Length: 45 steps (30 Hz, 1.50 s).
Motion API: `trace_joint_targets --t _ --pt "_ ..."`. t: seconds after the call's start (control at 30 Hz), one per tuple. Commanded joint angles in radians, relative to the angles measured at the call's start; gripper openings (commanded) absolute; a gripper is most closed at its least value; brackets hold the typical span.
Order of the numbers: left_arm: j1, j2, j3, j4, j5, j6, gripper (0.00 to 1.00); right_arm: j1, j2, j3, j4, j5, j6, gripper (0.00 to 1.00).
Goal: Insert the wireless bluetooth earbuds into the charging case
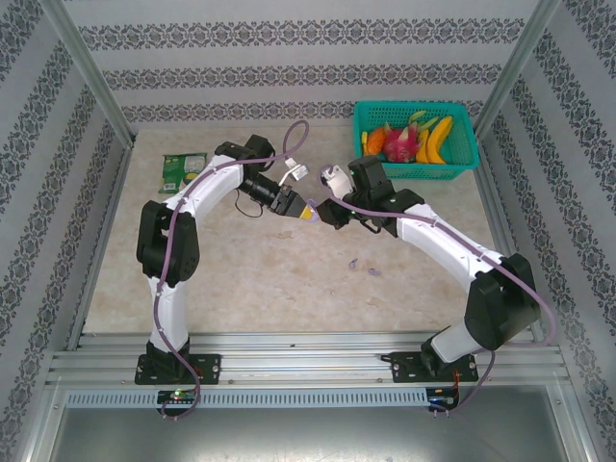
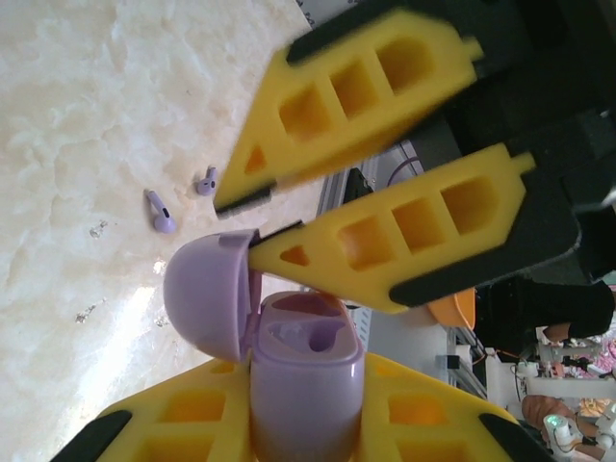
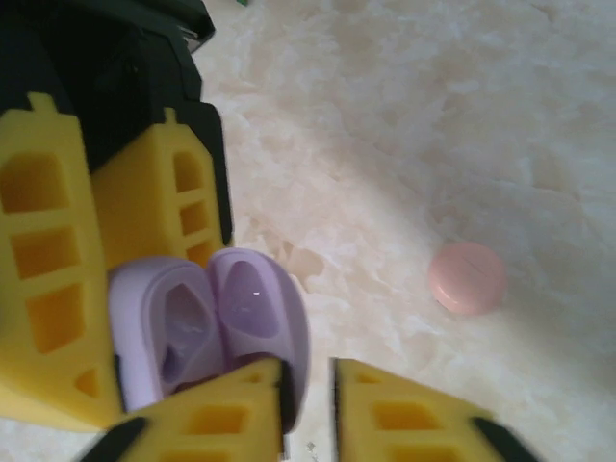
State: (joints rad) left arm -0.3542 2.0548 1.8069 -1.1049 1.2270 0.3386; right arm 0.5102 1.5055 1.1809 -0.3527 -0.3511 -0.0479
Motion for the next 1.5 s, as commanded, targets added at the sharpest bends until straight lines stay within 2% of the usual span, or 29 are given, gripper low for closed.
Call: trace_joint_targets --t 0.0,0.07,0.17,0.23,0.33,0.43,0.6,0.87,1.17,1.3,1.47 --pt "-0.013 -0.01 -0.002 0.071 0.025 -0.02 0.12 -0.012 -0.055 0.004 0.002 0.001 0.021 0.35" --pt "-0.012 -0.028 -0.023 0.114 0.019 -0.043 0.09 -0.031 -0.09 -0.015 0.004 -0.005 0.048 0.44" --pt "-0.013 -0.063 -0.066 0.186 0.004 -0.088 0.04 -0.065 -0.154 -0.061 0.014 -0.017 0.101 0.53" --pt "-0.013 -0.093 -0.103 0.257 -0.007 -0.125 0.0 -0.086 -0.194 -0.093 0.017 -0.015 0.142 0.58" --pt "-0.014 -0.154 -0.173 0.372 -0.031 -0.194 0.0 -0.11 -0.245 -0.137 0.017 0.002 0.214 0.63" --pt "-0.02 -0.231 -0.249 0.496 -0.074 -0.257 0.0 -0.124 -0.271 -0.163 -0.007 0.048 0.302 0.64" --pt "-0.035 -0.374 -0.395 0.717 -0.224 -0.381 0.0 -0.138 -0.272 -0.196 -0.048 0.103 0.477 0.65" --pt "-0.05 -0.578 -0.625 1.072 -0.534 -0.549 0.0 -0.121 -0.203 -0.264 -0.129 0.205 0.718 0.65" --pt "-0.06 -0.716 -0.916 1.451 -0.877 -0.682 0.0 -0.037 -0.121 -0.288 -0.149 0.281 0.769 0.65" --pt "-0.071 -0.734 -1.003 1.563 -0.947 -0.72 0.0 0.009 -0.057 -0.282 -0.14 0.306 0.787 0.65" --pt "-0.09 -0.747 -1.066 1.658 -0.97 -0.712 0.0 0.059 0.013 -0.272 -0.134 0.354 0.805 0.65"
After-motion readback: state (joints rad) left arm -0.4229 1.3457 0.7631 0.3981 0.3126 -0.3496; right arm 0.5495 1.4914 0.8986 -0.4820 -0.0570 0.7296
